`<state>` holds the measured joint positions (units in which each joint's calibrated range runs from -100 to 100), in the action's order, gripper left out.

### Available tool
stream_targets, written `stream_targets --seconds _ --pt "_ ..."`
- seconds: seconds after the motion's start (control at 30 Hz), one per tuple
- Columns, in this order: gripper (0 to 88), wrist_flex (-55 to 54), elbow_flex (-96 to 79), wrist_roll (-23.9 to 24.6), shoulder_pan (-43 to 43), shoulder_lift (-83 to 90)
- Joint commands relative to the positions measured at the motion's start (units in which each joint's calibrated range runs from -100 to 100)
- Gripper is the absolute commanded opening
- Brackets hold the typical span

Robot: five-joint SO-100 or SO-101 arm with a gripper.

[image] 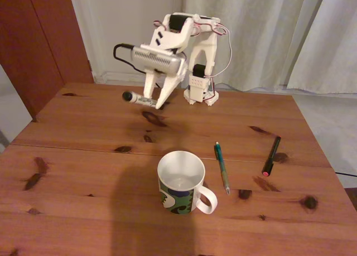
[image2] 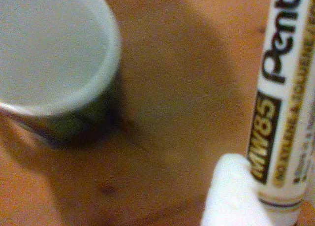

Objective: Clean up the desk and place the pens and markers into the cup

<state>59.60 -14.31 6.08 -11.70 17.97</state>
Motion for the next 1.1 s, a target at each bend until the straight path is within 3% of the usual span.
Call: stream_targets --seconds 0.0,0.3,1.07 --pt "0.7 -1.7 5.4 2.0 3.3 2.8" --pt "0.7 -18.4 1.3 4.3 4.1 -1.1" --pt "0.7 -40.3 1.8 6.5 6.2 -15.6"
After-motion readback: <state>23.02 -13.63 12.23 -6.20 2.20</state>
